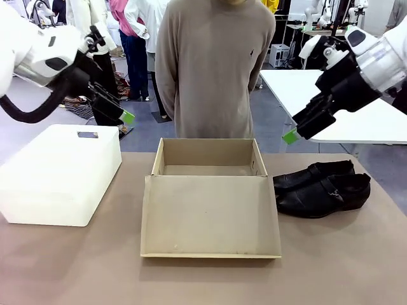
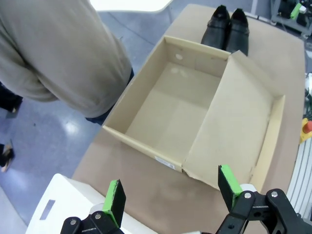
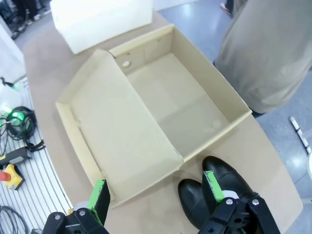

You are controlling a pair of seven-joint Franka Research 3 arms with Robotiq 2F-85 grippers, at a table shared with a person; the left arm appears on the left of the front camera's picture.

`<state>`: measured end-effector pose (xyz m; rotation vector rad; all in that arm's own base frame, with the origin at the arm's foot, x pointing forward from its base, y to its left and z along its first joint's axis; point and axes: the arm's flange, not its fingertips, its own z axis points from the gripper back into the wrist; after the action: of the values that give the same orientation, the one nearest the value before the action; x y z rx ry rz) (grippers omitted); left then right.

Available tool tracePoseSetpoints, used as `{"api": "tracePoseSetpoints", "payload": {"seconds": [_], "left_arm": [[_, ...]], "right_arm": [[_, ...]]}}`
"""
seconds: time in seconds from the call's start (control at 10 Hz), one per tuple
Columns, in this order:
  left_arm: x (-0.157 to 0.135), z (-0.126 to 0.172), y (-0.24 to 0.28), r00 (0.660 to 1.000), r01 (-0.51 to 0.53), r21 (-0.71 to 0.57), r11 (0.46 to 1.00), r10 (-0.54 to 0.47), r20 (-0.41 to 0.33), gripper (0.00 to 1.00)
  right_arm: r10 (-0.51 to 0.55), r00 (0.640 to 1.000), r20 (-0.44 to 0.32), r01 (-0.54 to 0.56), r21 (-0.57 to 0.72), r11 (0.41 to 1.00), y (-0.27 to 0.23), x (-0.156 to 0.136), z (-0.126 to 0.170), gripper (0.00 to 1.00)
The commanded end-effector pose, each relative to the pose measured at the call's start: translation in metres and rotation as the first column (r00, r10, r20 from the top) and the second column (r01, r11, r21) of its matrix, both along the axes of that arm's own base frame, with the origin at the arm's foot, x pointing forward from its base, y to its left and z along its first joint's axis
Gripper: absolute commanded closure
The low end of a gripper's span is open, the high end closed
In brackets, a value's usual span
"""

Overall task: Pack the shoes into the box.
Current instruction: Place one shoe of the Shoes into the Shoes Box.

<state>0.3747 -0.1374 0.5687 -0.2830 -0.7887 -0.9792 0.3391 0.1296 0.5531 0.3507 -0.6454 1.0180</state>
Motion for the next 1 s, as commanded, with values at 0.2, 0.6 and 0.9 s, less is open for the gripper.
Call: {"api": "tracePoseSetpoints", "payload": {"seconds": [0.2, 0.6, 0.9], "left_arm": [[0.0104, 0.0076, 0.0034, 0.999, 0.036, -0.052, 0.998, -0.037, -0.013, 0.0], [0.0114, 0.0066, 0.0011, 1.0, 0.008, -0.032, 0.999, -0.009, -0.008, 0.0], [0.0059, 0.0086, 0.0013, 1.0, 0.005, -0.052, 0.999, -0.006, -0.017, 0.0]], "right_arm": [[0.064, 0.998, 0.023, -0.066, 0.066, 0.996, -0.0059, 0.0073, 0.0115, 0.0], [0.067, 0.997, 0.025, -0.069, 0.059, 0.996, -0.0009, 0.01, 0.0116, 0.0], [0.04, 0.999, 0.014, -0.041, 0.048, 0.998, -0.0002, 0.0048, 0.0091, 0.0]]}}
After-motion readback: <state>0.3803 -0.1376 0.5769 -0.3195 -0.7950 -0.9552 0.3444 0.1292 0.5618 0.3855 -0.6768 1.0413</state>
